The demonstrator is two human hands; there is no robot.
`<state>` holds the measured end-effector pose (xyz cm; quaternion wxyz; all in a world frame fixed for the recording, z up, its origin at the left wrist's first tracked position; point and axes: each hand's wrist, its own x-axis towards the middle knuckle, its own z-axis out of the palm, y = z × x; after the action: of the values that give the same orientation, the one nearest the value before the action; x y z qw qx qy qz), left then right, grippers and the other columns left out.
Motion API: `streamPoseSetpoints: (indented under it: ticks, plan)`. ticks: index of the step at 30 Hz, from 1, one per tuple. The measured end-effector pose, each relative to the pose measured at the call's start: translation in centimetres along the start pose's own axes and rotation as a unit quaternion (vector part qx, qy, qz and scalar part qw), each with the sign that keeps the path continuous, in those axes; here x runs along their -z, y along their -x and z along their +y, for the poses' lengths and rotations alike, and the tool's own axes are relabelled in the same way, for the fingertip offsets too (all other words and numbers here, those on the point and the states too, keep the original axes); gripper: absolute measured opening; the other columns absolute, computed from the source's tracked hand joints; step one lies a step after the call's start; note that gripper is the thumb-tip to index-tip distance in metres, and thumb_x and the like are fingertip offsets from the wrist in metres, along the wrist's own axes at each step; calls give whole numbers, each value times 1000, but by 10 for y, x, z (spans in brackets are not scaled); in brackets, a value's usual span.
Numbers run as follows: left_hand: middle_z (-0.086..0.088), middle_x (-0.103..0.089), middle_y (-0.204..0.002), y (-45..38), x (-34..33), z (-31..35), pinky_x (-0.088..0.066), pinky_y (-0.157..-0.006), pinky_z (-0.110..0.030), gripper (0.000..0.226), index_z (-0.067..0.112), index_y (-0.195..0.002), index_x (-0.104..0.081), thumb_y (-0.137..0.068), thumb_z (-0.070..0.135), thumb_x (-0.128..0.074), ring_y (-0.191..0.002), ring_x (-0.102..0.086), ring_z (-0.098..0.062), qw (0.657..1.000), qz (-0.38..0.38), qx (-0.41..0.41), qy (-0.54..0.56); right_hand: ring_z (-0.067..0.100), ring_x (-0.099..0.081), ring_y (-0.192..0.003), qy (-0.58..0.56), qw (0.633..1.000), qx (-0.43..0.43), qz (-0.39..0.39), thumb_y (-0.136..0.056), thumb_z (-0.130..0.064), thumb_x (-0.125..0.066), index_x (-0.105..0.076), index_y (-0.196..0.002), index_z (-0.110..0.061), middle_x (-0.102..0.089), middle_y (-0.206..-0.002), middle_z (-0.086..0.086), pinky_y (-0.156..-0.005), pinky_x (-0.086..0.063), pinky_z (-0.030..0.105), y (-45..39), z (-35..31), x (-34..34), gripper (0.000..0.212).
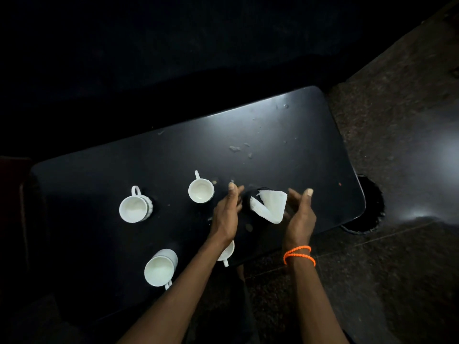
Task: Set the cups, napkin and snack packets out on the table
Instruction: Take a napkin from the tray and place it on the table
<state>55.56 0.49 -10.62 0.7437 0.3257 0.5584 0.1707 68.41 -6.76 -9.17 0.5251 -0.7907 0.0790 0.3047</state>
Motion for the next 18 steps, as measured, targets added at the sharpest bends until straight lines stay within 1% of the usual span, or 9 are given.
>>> streamPoseSetpoints:
  ticks: [2,3,5,7,9,11,13,15,18]
  plan:
    - [-6,-52,-157,-5,5,13,-44,-114,-31,72,4,-150,-50,-105,57,-30,-141,-51,-17,1000,7,-10,8,17,-70,-112,27,998,47,15,-99,-62,-42,-77,-114,-12,-76,-118,3,-94,-54,35,-5,-17,-9,63]
    - [-7,-52,-157,-6,8,21,-43,-114,-32,67,4,-150,-50,-109,51,-27,-143,-50,-18,1000,9,-16,10,14,-69,-113,43,996,74,18,-97,-63,-44,-78,-112,-13,-76,-117,1,-98,-51,31,-5,-26,-16,62]
    - [-10,-53,-155,-8,15,38,-42,-116,-35,64,1,-148,-52,-111,46,-24,-144,-50,-23,999,17,-30,17,-1,-67,-108,75,988,134,13,-93,-67,-45,-80,-105,-19,-77,-111,-7,-94,-46,15,-1,-46,-31,61]
    - [-12,-53,-154,-8,26,54,-42,-117,-36,63,0,-147,-53,-112,44,-23,-145,-49,-26,998,27,-43,28,-14,-63,-95,106,975,195,-10,-92,-67,-47,-80,-91,-26,-75,-97,-13,-81,-42,3,7,-63,-51,52]
    - [-14,-52,-155,-6,45,69,-40,-119,-37,64,1,-146,-54,-112,44,-22,-145,-48,-28,997,40,-59,36,-7,-63,-88,125,960,248,-47,-95,-60,-49,-76,-83,-18,-71,-89,-8,-81,-45,12,19,-76,-77,51]
    - [-16,-53,-154,-3,68,83,-40,-121,-42,64,1,-144,-56,-112,45,-22,-145,-49,-28,993,65,-81,50,5,-64,-94,146,941,291,-89,-99,-53,-50,-76,-91,-13,-71,-93,-3,-85,-48,21,35,-85,-108,48]
    - [-15,-54,-153,2,97,95,-42,-120,-44,65,1,-143,-57,-111,46,-22,-144,-50,-28,988,96,-99,67,0,-63,-96,159,926,315,-134,-99,-52,-51,-76,-99,-18,-70,-96,-10,-84,-45,12,57,-89,-143,43]
    - [-14,-55,-153,6,131,107,-44,-118,-43,66,1,-143,-57,-111,47,-23,-143,-51,-28,981,133,-114,87,-2,-61,-95,171,910,334,-174,-98,-55,-51,-76,-100,-20,-71,-100,-7,-80,-42,7,84,-87,-179,43]
    - [-12,-57,-151,17,192,122,-45,-118,-47,69,5,-140,-60,-109,52,-21,-141,-52,-28,964,202,-131,117,2,-64,-101,176,891,343,-239,-94,-63,-53,-74,-96,-34,-72,-103,-12,-84,-48,17,129,-74,-229,35]
